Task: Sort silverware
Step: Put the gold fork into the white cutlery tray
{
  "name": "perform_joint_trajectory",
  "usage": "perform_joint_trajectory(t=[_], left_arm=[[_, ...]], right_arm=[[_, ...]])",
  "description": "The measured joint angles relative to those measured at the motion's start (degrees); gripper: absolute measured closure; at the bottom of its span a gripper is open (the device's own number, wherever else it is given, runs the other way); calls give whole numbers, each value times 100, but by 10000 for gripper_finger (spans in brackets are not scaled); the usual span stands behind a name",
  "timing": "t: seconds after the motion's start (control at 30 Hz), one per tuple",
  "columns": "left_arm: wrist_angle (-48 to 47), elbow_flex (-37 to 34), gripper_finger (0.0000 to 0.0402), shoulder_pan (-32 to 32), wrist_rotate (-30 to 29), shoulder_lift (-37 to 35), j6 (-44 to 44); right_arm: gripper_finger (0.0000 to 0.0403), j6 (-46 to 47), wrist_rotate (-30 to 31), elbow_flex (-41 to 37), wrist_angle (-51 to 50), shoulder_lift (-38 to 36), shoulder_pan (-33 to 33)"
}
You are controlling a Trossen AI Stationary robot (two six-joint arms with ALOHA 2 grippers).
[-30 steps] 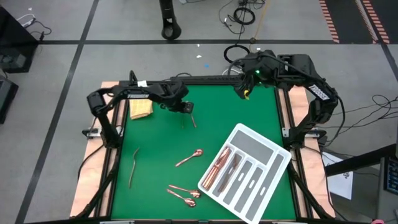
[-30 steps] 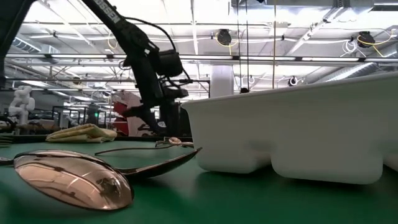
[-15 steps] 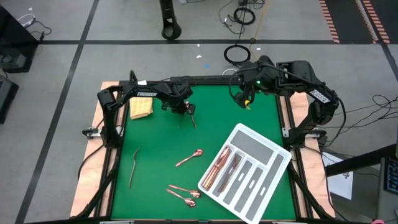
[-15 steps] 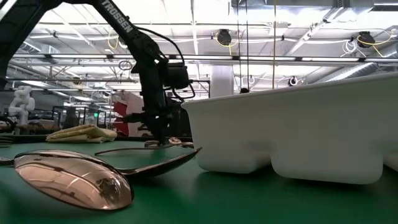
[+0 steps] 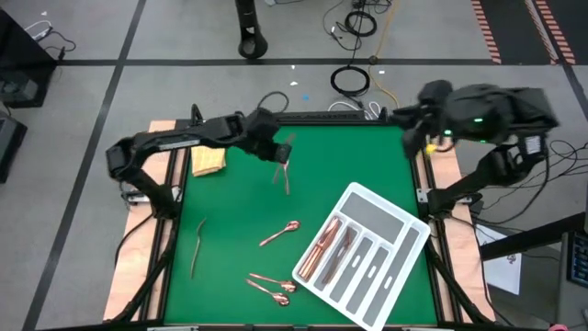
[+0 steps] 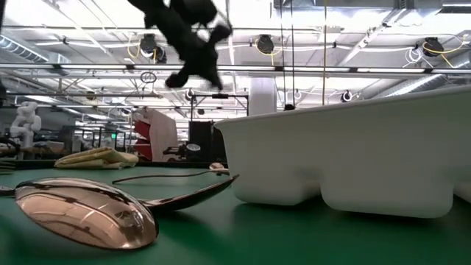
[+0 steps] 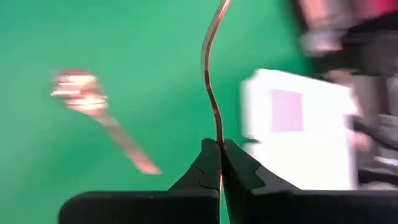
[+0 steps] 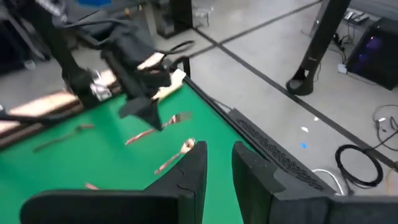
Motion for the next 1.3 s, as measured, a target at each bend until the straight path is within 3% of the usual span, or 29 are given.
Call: perform_joint_trajectory(t=[0.23,0.5,0.77,1.17,1.3], left_arm=[[1738,4,400,-1053,471,254,-570],[3881,-1,401,-2176,751,1707,-1560],[4897,5,401,-2778,684,2677,-2243],[4661,424,399,-2979,120,3363,-2140],[4557,790,398,-2984,280,3573,-1925]], right_arm=[[339,56,311,-1,0,-216,297],[339,84,620,-4,0,-164,301],[339,166,799,-4,0,-58,299],[339,187,886,-6,0,149,299],[339,53,879,-7,2,170,299]])
